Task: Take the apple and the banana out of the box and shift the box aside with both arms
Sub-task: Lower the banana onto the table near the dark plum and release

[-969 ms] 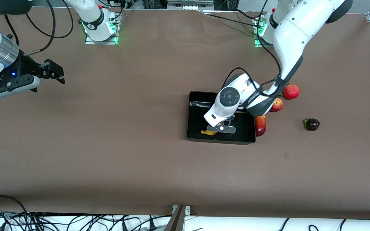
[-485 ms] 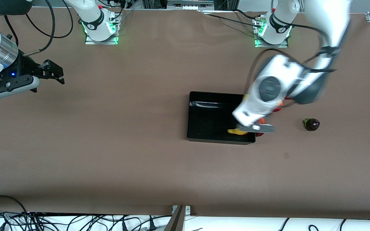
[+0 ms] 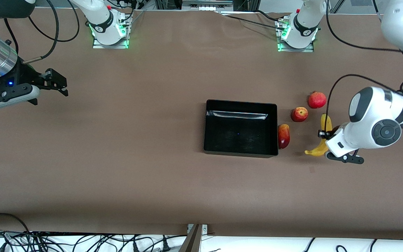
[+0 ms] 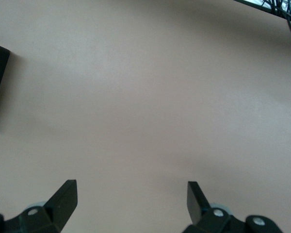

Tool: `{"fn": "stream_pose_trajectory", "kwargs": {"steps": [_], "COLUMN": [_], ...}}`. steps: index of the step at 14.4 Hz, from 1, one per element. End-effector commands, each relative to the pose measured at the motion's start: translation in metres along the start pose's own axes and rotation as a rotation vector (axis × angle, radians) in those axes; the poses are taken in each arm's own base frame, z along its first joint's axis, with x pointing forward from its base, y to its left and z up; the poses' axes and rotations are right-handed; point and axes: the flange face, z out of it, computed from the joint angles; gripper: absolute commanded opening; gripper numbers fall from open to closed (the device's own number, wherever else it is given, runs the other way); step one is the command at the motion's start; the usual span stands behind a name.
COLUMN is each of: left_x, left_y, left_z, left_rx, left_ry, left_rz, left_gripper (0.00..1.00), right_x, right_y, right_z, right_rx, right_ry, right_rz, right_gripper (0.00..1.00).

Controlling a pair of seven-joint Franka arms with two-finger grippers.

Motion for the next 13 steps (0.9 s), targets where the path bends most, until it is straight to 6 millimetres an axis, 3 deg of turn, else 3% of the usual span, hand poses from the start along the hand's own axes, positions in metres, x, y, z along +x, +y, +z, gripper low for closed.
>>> {"fn": "stream_pose_trajectory", "kwargs": {"steps": [1, 3, 4, 5, 7, 9, 13], "left_x": [-0.007, -0.003, -0.001, -0.003, -0.005, -0.007, -0.011], "left_y": [0.005, -0.007, -0.010, -0.016, -0.023, -0.025, -0.008], "left_z": [0.038, 0.063, 0.070, 0.073, 0.062, 0.030, -0.087], "left_rx": [0.073, 0.071, 0.062, 0.059, 0.070, 0.104, 0.134], "left_ry": [0.058, 0.077, 0.079, 0.072, 0.077, 0.077, 0.111], "left_rz": [0.086, 0.095, 0.078, 0.066, 0.053, 0.053, 0.028], "left_gripper": [0.00, 0.00, 0.62, 1.00, 1.00, 1.00, 1.00], "right_x": [0.003, 0.004, 0.004, 0.005, 0.006, 0.007, 0.007], "right_y": [0.004, 0.003, 0.003, 0.000, -0.004, -0.004, -0.003], "right_z": [0.001, 0.002, 0.001, -0.003, -0.002, -0.003, -0.002], "right_rx": [-0.009, -0.008, -0.008, -0.009, -0.008, -0.007, -0.009], "right_ry": [0.007, 0.005, 0.008, 0.016, 0.014, 0.016, 0.014], "right_rz": [-0.011, -0.013, -0.011, -0.016, -0.023, -0.023, -0.022], "right_gripper": [1.00, 1.00, 1.00, 1.00, 1.00, 1.00, 1.00]}}
